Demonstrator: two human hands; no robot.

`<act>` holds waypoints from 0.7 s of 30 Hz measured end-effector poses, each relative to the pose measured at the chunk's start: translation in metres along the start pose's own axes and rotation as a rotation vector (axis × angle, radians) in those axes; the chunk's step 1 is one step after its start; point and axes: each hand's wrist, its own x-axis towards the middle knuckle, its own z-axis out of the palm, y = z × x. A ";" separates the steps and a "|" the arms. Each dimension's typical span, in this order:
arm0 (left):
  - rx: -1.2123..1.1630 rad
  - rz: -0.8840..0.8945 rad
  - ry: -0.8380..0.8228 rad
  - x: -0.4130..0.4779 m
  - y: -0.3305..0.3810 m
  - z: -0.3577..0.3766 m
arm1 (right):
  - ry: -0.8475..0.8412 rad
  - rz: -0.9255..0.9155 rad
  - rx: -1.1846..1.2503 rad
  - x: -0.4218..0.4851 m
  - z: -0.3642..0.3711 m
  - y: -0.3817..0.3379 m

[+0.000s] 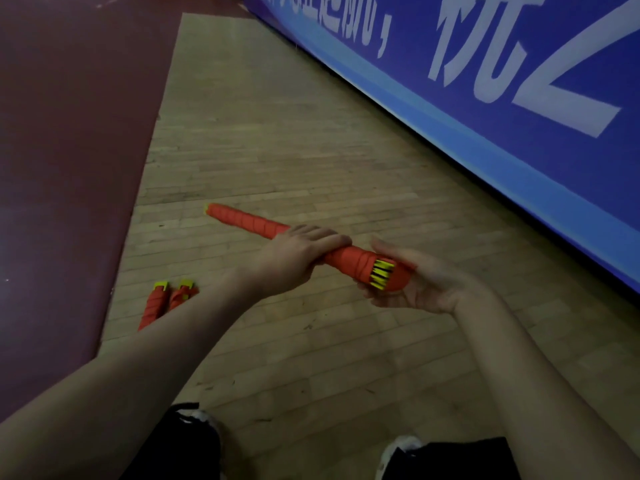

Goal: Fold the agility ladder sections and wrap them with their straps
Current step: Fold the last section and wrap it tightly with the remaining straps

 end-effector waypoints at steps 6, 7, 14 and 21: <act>0.075 0.055 0.007 0.002 0.001 0.001 | 0.007 -0.067 0.126 -0.004 0.004 0.008; 0.042 0.042 0.015 0.001 0.000 0.001 | 0.010 -0.083 0.143 -0.002 0.004 0.011; -0.113 -0.172 -0.060 -0.011 -0.014 -0.007 | 0.014 -0.164 0.099 0.001 0.003 0.031; -0.078 -0.405 -0.181 -0.022 -0.057 -0.015 | 0.074 -0.230 0.066 0.045 0.029 0.038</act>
